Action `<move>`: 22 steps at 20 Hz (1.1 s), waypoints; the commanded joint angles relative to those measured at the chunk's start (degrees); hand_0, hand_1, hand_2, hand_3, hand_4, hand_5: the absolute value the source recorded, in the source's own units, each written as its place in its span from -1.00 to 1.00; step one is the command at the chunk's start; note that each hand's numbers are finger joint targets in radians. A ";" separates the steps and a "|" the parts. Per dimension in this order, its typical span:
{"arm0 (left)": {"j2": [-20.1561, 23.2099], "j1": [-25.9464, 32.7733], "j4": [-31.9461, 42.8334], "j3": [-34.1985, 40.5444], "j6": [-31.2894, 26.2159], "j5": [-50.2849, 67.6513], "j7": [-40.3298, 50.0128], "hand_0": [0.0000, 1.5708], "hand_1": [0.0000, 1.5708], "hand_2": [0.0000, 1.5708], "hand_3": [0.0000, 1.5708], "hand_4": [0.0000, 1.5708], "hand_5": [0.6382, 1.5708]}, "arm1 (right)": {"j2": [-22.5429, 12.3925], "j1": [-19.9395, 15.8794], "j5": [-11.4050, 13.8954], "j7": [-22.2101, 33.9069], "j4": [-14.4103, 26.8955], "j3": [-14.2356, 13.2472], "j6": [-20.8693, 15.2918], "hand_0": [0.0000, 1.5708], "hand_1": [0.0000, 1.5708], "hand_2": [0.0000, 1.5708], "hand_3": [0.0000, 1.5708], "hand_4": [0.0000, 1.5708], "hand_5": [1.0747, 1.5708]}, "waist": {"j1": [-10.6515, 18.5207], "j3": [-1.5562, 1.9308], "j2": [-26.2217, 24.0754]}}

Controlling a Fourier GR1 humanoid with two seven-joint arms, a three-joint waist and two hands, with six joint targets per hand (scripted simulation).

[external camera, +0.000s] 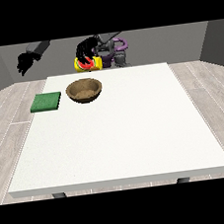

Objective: Pick the cup and pour the ball into the bowl, then pick the bowl and place it on the pad

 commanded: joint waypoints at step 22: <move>0.24 9.51 -15.05 19.51 7.68 12.49 1.45 -0.38 -0.38 1.00 1.00 0.21 0.99 | 1.49 3.03 -1.06 0.34 0.94 -1.15 -2.46 -1.00 -1.00 -0.73 -0.68 -0.04 0.94 | 8.75 -0.59 -0.23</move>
